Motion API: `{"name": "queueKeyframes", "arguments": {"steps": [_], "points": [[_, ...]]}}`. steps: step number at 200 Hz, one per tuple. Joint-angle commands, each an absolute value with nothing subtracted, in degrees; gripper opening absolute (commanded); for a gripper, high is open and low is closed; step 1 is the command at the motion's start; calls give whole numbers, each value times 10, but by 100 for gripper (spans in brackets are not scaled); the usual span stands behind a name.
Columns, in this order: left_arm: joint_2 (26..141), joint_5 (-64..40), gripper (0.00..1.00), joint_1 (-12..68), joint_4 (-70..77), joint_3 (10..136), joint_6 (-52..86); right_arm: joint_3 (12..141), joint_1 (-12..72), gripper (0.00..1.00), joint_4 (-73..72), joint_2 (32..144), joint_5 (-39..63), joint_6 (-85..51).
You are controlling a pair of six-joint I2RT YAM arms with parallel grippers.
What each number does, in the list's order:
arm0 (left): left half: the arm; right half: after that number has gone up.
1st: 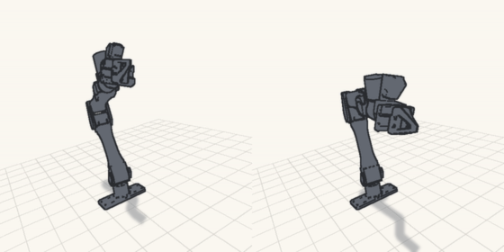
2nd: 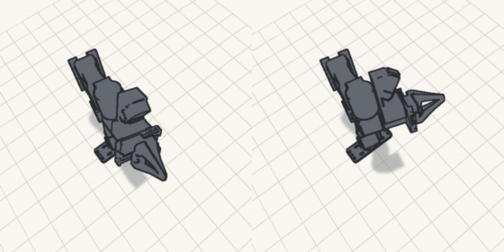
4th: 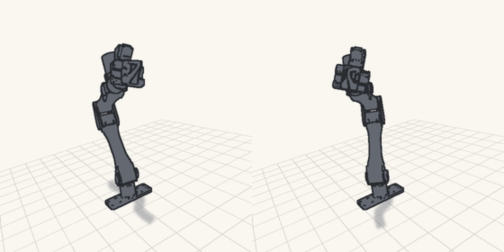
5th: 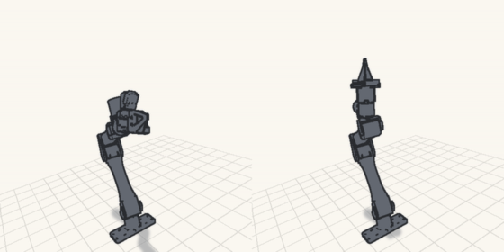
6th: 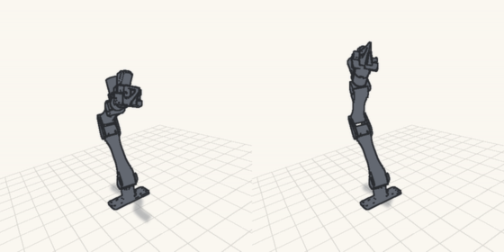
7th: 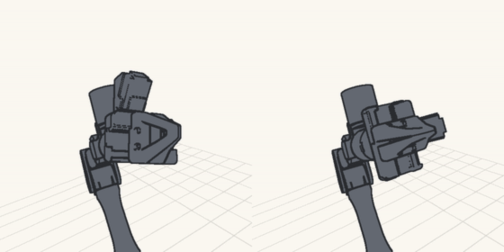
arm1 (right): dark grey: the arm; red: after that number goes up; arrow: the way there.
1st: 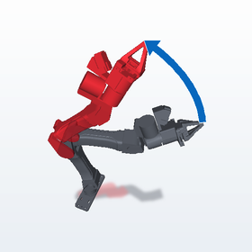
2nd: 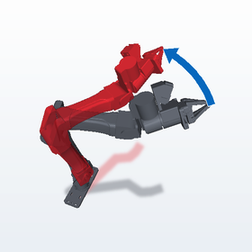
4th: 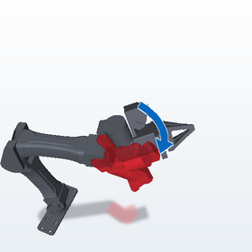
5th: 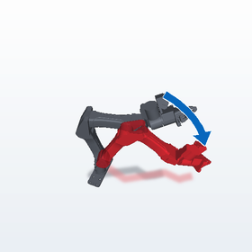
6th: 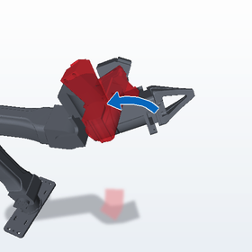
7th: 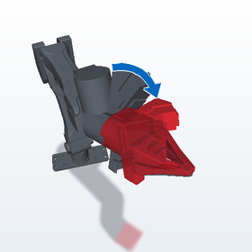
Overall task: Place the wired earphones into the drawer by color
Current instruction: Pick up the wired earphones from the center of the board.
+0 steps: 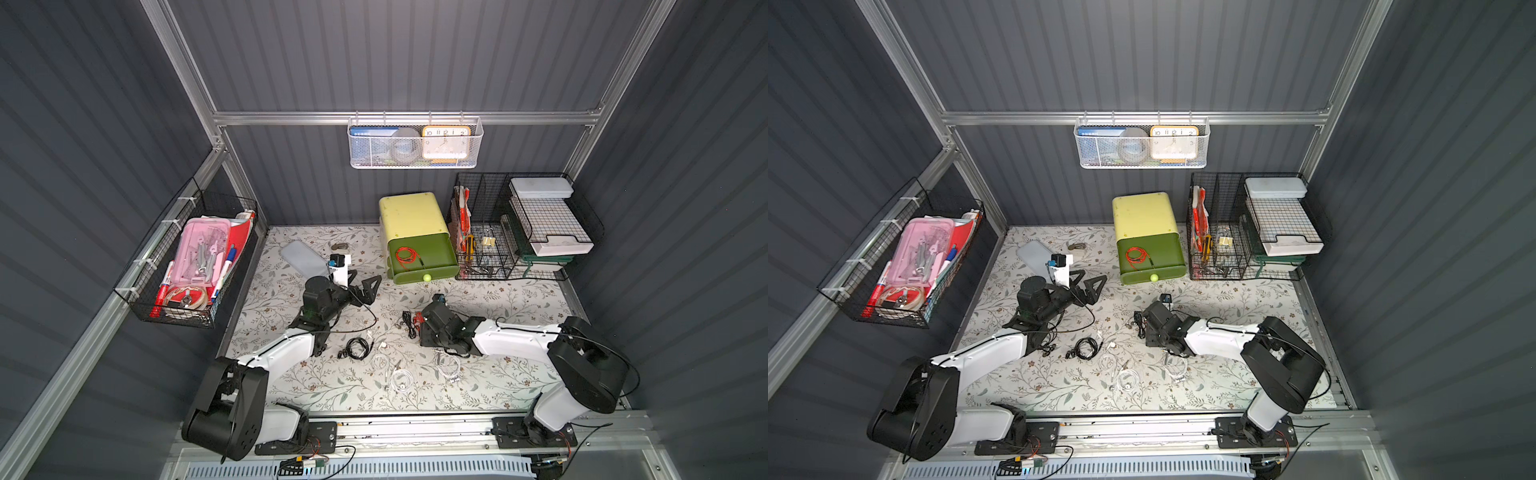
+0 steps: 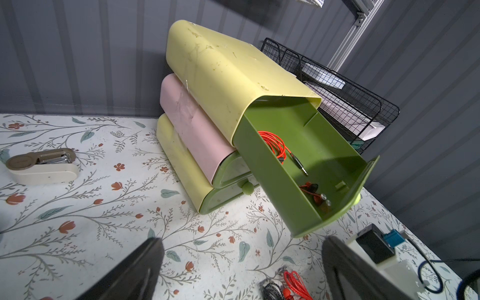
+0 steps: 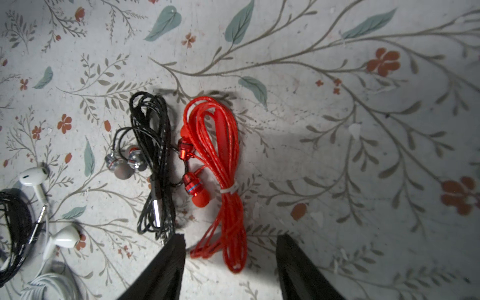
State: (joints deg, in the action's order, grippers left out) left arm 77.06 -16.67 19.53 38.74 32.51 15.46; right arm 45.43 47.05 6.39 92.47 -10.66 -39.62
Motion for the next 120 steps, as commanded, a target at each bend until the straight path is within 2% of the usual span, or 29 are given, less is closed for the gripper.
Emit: {"name": "queueKeyframes", "arguments": {"steps": [1,36,62,120], "points": [[769,-171,99,197,391,324,144,468,474,59,58,938,-121,-398],[769,-170,99,197,390,324,143,465,474,53,56,941,-126,-403],[770,-170,99,197,390,325,144,460,474,39,57,941,-130,-404],[767,-169,99,197,388,325,143,456,473,23,59,940,-132,-407]]}}
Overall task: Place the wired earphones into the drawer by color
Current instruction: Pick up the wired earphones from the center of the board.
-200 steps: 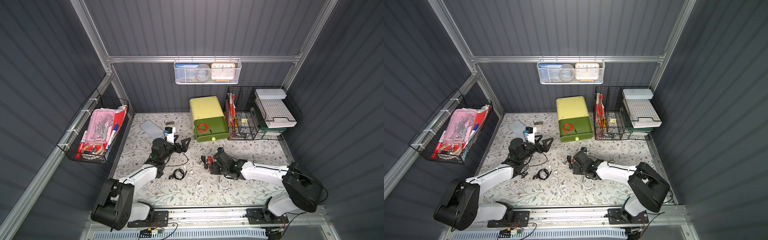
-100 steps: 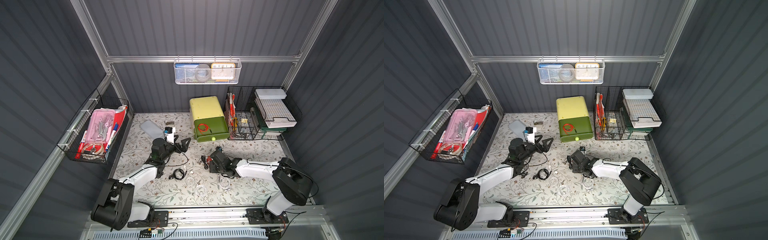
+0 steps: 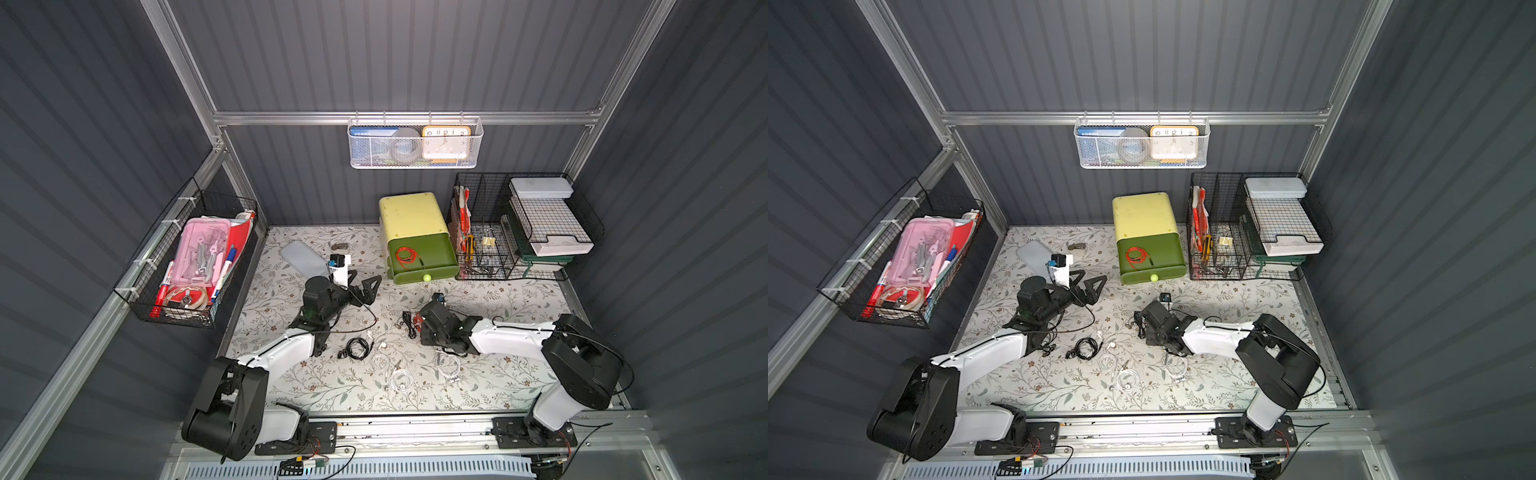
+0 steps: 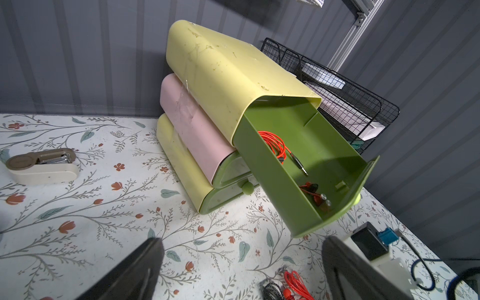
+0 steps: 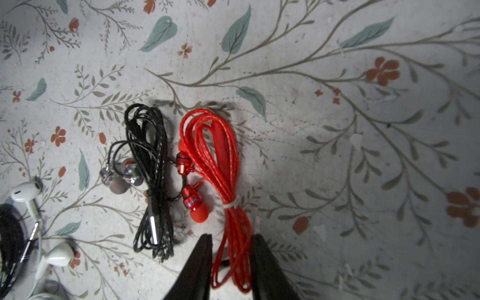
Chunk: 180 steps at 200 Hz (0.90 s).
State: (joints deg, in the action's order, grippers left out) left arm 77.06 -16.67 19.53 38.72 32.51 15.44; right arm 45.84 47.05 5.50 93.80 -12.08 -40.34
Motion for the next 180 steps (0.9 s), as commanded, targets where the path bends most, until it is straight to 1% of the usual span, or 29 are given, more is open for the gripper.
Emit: {"name": "queueKeyframes", "arguments": {"steps": [1,15,39,55,61,101,149,180], "points": [[767,-169,99,197,388,325,144,456,473,23,59,940,-132,-407],[767,-169,99,197,388,325,143,456,473,17,60,940,-132,-406],[767,-169,99,197,388,325,143,455,473,9,65,939,-130,-406],[767,-169,99,197,388,325,143,456,473,7,68,938,-129,-405],[767,-169,99,197,388,325,143,455,473,5,69,938,-129,-405],[769,-171,99,197,389,325,144,452,473,1,79,926,-128,-403],[767,-170,99,197,388,325,144,455,473,0,104,901,-120,-400],[766,-170,99,197,388,324,145,449,474,0,137,853,-103,-396]]}}
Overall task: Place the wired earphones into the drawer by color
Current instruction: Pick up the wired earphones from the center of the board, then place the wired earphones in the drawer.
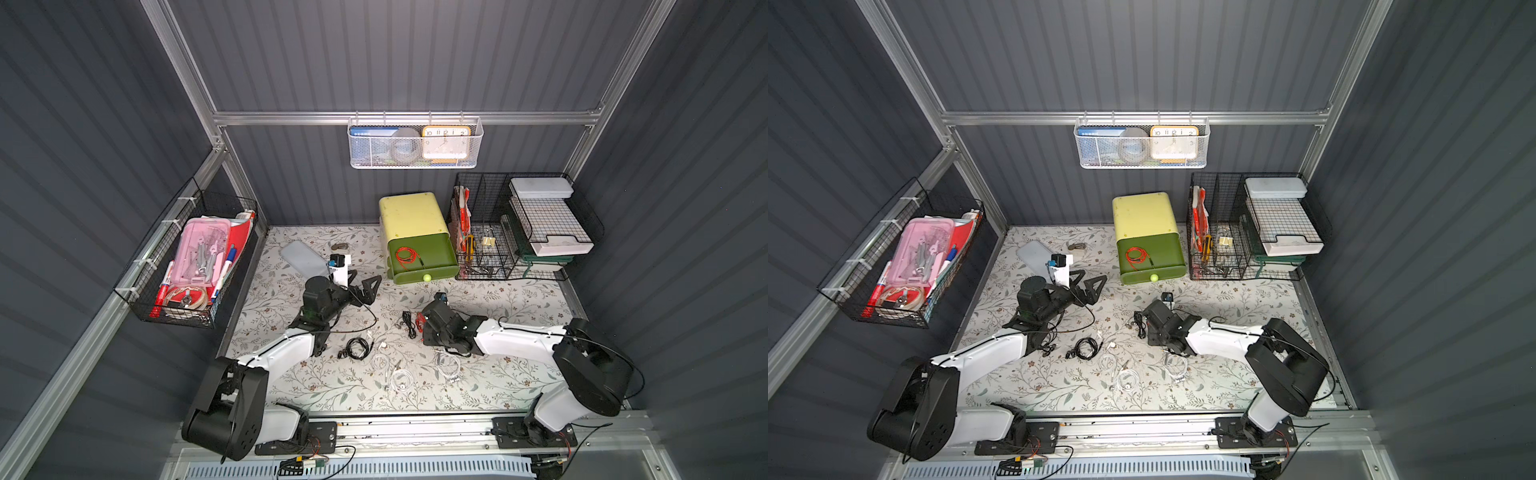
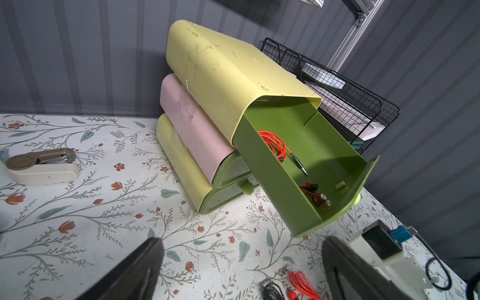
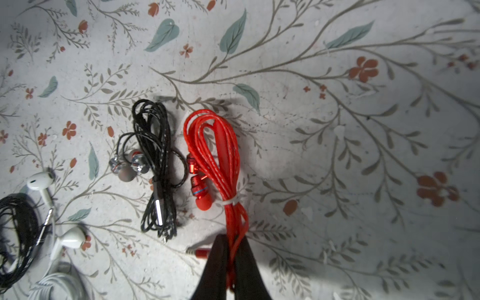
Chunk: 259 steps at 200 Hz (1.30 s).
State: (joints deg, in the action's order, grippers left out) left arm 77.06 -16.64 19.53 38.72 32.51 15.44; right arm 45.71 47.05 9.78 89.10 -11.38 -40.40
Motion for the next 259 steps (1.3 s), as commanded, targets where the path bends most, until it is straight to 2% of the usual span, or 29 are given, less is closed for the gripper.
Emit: {"name": "queueKeyframes", "arguments": {"steps": [1,93,140,197,259], "points": [[766,-170,99,197,388,324,145,448,474,0,139,851,-103,-396],[766,-170,99,197,390,323,145,423,475,0,193,641,-86,-321],[768,-170,99,197,392,323,144,439,475,0,208,568,-96,-299],[769,-171,99,197,393,324,145,491,474,0,214,560,-138,-267],[768,-171,99,197,392,324,145,617,452,0,248,630,-150,-219]]}}
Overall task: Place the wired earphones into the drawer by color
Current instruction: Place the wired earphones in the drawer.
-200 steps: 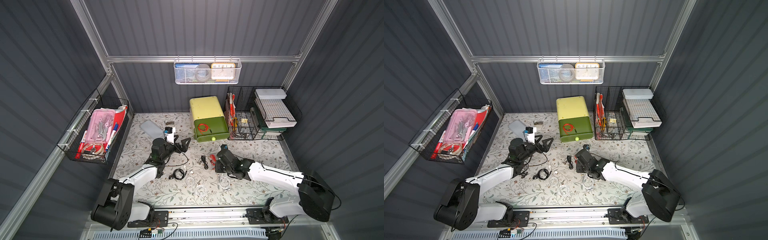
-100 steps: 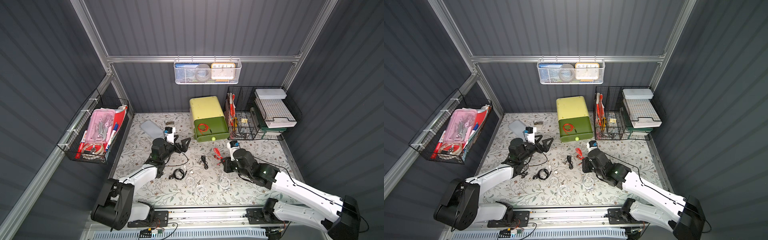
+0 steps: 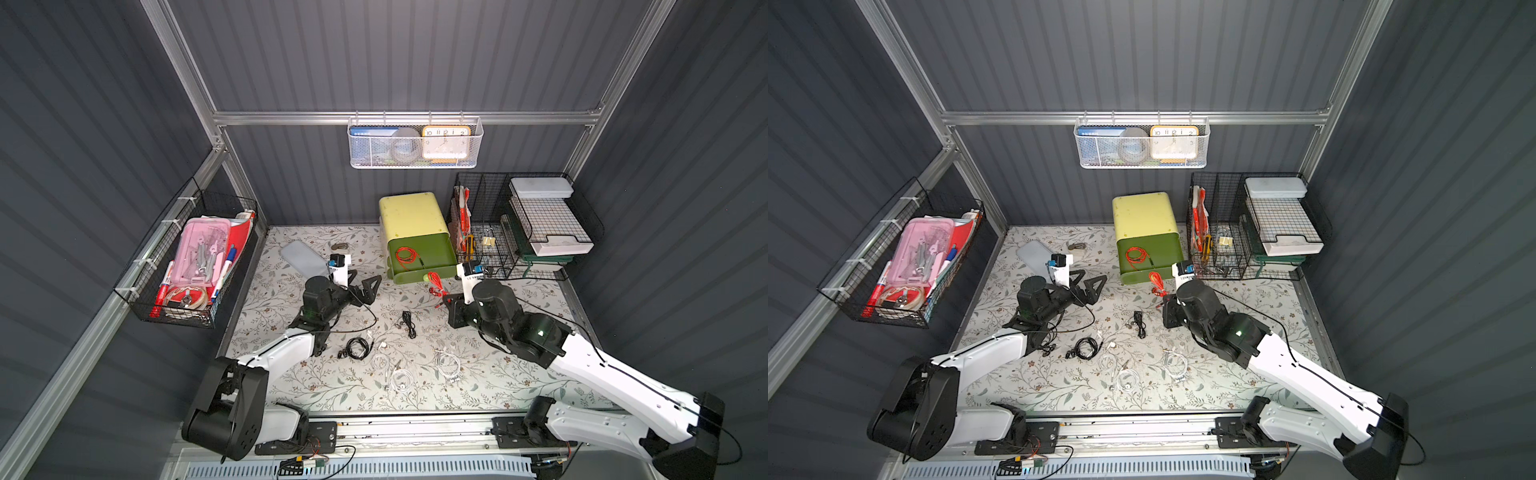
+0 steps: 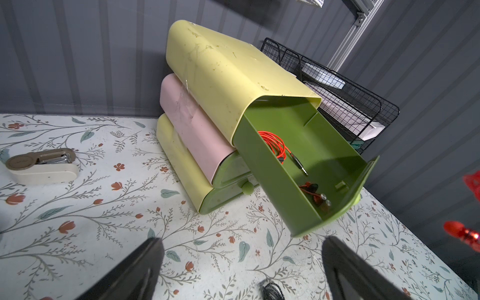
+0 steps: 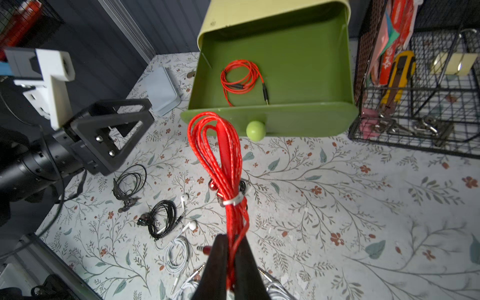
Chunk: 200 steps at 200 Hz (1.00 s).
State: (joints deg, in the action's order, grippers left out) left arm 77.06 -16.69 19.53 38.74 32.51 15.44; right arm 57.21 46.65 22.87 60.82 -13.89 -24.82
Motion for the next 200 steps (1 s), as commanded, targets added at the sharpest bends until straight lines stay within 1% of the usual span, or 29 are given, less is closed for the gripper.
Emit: {"name": "queueKeyframes", "arguments": {"steps": [1,51,105,147,155,200], "points": [[768,-171,99,197,392,324,145,619,451,0,248,631,-148,-219],[767,-171,99,197,391,324,143,698,381,0,225,691,-96,-197],[766,-175,99,197,394,323,142,767,313,0,205,797,-44,-205],[760,-186,99,197,408,319,141,816,304,0,214,871,-24,-212],[759,-206,99,197,411,317,141,822,304,0,214,882,-21,-213],[754,-211,99,197,415,315,139,835,303,0,210,914,-18,-218]]}}
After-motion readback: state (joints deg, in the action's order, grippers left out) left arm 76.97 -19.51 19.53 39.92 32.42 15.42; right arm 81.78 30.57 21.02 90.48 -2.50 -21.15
